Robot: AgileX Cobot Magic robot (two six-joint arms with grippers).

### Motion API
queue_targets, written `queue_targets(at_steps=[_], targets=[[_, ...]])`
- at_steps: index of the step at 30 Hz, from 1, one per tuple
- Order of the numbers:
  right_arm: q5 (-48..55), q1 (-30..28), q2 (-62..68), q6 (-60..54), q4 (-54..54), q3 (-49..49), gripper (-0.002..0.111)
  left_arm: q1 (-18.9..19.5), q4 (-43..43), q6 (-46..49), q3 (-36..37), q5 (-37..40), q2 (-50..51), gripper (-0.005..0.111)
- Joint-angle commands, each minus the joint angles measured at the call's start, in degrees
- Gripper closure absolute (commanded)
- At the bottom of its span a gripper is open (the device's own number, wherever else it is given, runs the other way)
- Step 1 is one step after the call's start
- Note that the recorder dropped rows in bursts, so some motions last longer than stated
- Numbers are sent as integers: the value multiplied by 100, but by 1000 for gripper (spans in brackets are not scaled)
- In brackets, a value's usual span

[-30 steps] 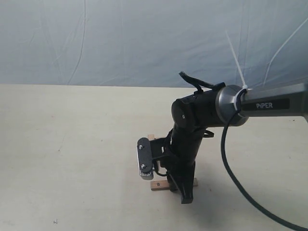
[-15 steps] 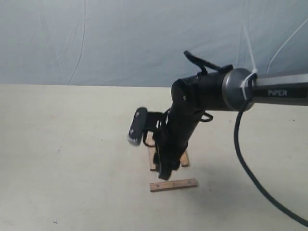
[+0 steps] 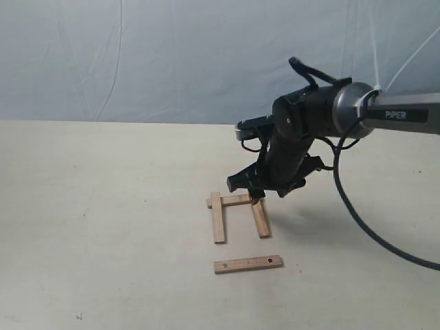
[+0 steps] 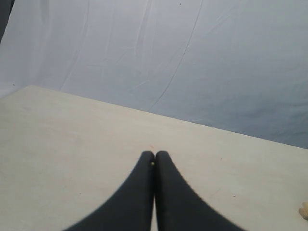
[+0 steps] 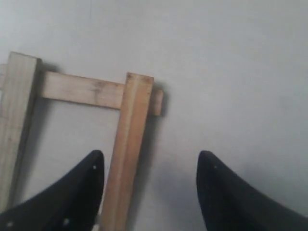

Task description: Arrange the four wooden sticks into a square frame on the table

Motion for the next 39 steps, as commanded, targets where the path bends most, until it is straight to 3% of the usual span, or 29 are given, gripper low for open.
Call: queue_targets(at_steps=[1, 7, 8, 11, 20, 30, 39], targets=[[-395, 4, 352, 49, 12, -23, 54, -38, 17, -2, 20, 11, -21, 107], [-732, 4, 644, 49, 153, -34, 58, -38, 17, -2, 20, 11, -21, 107], [-732, 4, 657, 49, 153, -34, 65, -38, 17, -2, 20, 11, -21, 107], [-587, 4, 585, 65, 186, -147, 108, -38, 17, -2, 20, 11, -21, 107], [78, 4, -427, 370, 315, 53, 109, -38, 65, -2, 20, 11, -21, 107], [-1224, 257, -1305, 1210, 422, 2048, 109, -38, 65, -2, 20, 11, -21, 107], [-1592, 568, -966, 1799, -39, 2066, 109, -38, 65, -2, 20, 11, -21, 107]])
